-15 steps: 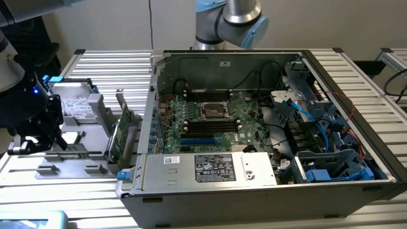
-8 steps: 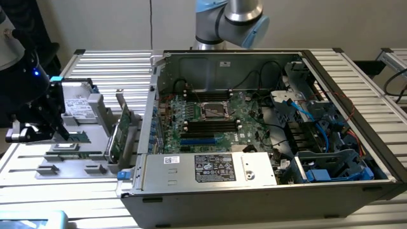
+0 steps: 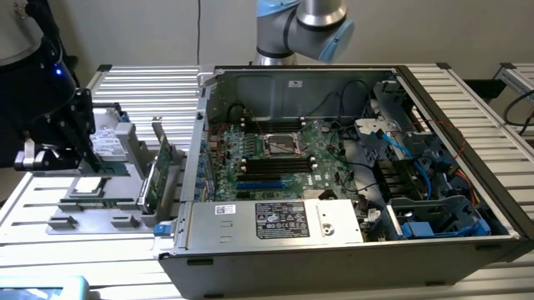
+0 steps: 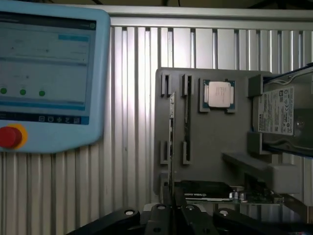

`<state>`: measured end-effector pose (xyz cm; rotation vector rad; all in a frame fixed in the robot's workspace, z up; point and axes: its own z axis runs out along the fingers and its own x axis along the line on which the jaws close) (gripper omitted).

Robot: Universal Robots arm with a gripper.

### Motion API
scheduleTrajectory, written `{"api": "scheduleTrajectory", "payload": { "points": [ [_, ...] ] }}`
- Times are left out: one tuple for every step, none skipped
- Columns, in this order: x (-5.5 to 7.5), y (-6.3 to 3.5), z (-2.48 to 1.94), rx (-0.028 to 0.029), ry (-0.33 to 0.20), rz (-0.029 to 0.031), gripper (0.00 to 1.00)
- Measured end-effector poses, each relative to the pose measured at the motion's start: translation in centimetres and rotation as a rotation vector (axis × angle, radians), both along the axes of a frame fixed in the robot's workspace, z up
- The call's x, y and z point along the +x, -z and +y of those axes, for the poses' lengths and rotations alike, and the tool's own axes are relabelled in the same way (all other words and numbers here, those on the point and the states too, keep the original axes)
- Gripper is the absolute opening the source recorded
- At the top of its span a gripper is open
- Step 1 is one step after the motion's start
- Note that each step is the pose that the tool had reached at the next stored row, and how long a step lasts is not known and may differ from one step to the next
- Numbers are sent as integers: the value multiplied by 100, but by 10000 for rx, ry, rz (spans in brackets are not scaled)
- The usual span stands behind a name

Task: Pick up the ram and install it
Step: 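Pick up the ram and move it above insertion slot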

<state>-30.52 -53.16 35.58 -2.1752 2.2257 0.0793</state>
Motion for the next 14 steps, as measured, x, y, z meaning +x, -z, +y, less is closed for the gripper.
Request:
{"api": "scheduleTrajectory", "payload": {
  "points": [
    [42,-39,-4,6,-1,0,14],
    [78,-70,-8,9,-1,0,14],
    [123,-104,-11,14,-1,0,14],
    [164,-132,-13,17,-1,-1,14],
    [211,-161,-16,19,0,-1,14],
    [257,-186,-17,18,0,-1,14],
    [302,-205,-18,17,-1,0,14],
    [348,-216,-18,17,-1,0,14],
    [393,-224,-18,17,-1,1,14],
    [437,-229,-19,17,-1,0,14],
    [484,-235,-18,17,0,1,14],
    [529,-242,-19,17,-1,1,14],
    [575,-250,-18,19,-2,0,14],
    [621,-261,-18,18,-2,1,14]
  ]
}}
